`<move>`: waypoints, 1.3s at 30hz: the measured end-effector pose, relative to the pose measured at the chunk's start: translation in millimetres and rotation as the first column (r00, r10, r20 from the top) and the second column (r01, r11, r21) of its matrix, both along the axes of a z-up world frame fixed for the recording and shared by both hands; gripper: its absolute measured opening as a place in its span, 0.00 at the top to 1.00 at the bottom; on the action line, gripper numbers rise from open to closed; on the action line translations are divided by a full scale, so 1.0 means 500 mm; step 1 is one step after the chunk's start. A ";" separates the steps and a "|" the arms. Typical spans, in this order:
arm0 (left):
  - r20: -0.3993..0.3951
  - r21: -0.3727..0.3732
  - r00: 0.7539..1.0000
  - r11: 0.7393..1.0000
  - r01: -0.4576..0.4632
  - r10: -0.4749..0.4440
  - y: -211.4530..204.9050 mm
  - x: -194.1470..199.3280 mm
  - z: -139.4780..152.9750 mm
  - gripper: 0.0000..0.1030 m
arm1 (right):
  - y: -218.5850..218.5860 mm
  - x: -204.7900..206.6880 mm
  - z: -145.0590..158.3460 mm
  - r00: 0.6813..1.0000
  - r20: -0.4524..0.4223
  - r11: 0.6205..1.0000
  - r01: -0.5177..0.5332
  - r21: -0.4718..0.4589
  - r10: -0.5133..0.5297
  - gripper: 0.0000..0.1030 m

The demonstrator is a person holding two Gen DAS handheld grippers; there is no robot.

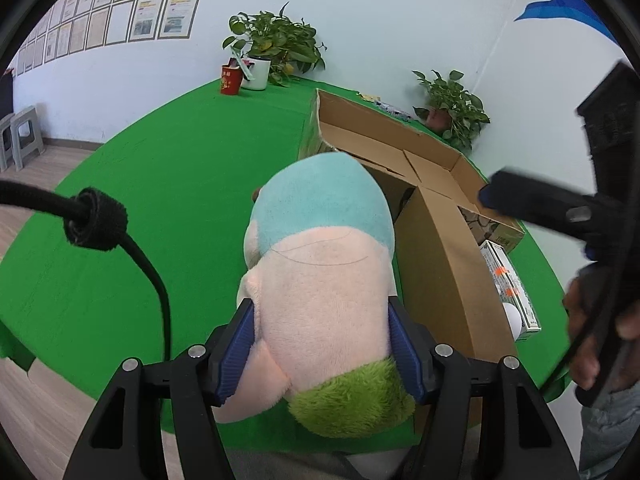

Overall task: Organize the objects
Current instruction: 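Lift the plush toy with the left gripper and carry it over the box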

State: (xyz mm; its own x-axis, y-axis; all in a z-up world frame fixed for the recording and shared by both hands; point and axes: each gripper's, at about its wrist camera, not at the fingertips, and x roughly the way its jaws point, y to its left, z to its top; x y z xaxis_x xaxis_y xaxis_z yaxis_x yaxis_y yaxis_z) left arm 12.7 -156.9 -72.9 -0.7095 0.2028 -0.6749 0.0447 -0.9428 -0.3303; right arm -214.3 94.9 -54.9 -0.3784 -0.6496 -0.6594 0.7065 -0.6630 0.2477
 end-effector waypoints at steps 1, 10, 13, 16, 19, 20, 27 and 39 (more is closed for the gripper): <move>0.000 0.003 1.000 1.000 0.000 0.000 -0.001 0.004 -0.002 0.41 | 0.000 -0.011 -0.017 1.000 0.008 0.999 0.021 0.035 -0.022 0.00; -0.014 0.013 1.000 1.000 0.014 -0.014 0.003 0.012 -0.015 0.41 | -0.033 -0.031 -0.070 0.993 0.116 0.995 -0.028 0.093 0.017 0.00; -0.015 0.023 1.000 1.000 0.019 -0.019 -0.002 0.016 -0.017 0.41 | -0.067 -0.032 -0.081 0.985 0.169 0.996 -0.059 0.071 0.046 0.00; -0.012 0.041 1.000 0.999 0.018 -0.017 -0.010 0.017 -0.021 0.41 | -0.087 -0.037 -0.093 0.971 0.235 0.997 -0.049 0.066 0.032 0.00; -0.012 0.040 1.000 0.999 0.029 -0.029 -0.011 0.020 -0.023 0.41 | -0.093 -0.046 -0.092 0.965 0.263 0.998 -0.024 0.065 0.006 0.00; -0.012 0.034 0.999 0.999 0.035 -0.034 -0.009 0.020 -0.022 0.41 | -0.099 -0.044 -0.091 0.964 0.267 0.998 -0.018 0.066 0.000 0.00; -0.010 -0.007 0.998 0.999 0.054 -0.054 0.011 0.020 -0.017 0.42 | -0.151 -0.028 -0.099 0.976 0.212 0.988 0.012 0.156 -0.045 0.02; -0.027 -0.103 0.997 0.992 0.075 -0.079 0.061 -0.006 0.026 0.48 | -0.141 -0.032 -0.089 0.989 0.140 0.991 0.026 0.130 -0.044 0.23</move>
State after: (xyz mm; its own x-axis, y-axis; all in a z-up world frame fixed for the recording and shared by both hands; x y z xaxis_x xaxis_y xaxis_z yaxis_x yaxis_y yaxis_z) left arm 9.4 -126.4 -60.1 -0.7154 0.1890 -0.6727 -0.0380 -0.9718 -0.2326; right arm -230.5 24.2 -99.4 -0.2958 -0.5450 -0.7845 0.6460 -0.7191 0.2560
